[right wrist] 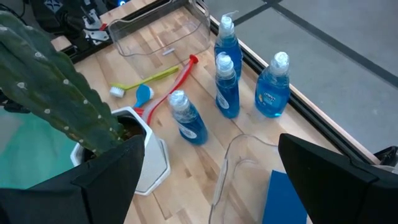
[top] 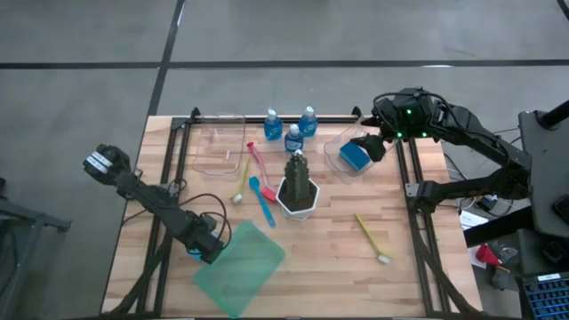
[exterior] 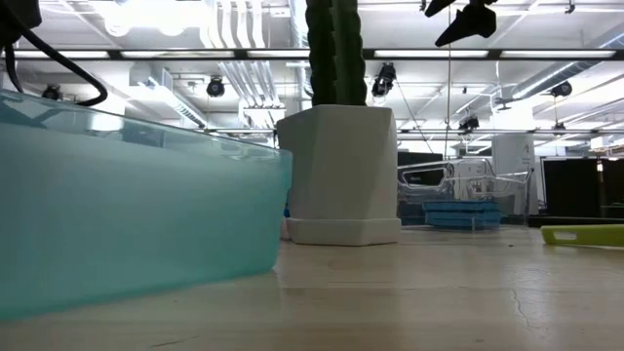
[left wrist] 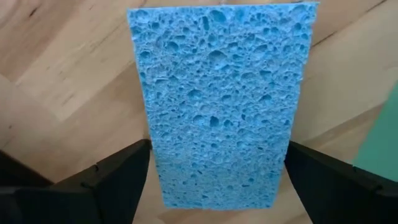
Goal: Pick & Place Kitchen Sink Supplies
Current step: Put the blue sponge into the right transparent bin
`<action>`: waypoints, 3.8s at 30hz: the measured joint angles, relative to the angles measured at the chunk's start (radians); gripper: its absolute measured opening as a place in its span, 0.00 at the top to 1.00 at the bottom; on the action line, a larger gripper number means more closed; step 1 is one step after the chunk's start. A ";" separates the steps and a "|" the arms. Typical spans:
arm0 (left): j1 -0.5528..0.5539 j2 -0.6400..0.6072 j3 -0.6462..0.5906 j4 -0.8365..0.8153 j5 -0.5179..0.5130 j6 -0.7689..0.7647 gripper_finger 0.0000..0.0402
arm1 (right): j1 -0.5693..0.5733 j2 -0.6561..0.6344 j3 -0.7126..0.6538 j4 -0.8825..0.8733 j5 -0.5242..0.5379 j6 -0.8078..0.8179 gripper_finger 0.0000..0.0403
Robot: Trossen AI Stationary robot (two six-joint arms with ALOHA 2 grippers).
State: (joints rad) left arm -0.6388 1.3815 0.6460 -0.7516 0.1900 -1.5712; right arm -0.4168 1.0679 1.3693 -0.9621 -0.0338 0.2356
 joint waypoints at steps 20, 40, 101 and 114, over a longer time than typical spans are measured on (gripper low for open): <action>0.000 -0.003 0.011 0.003 0.007 -0.045 0.30 | 0.000 0.000 0.000 0.002 0.002 -0.003 0.09; 0.002 -0.116 0.103 -0.049 -0.062 -0.085 0.30 | 0.000 -0.001 0.000 0.031 -0.001 0.000 0.09; 0.024 -0.343 0.385 1.113 -1.006 1.003 0.30 | 0.427 0.108 0.000 0.804 -0.124 0.563 0.09; 0.024 -0.251 0.513 0.882 -0.910 0.888 0.30 | 0.560 0.335 0.057 1.026 -0.037 0.569 0.09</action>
State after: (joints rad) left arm -0.6149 1.1307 1.1587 0.1303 -0.7202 -0.6828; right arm 0.1433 1.4025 1.4267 0.0636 -0.0708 0.8047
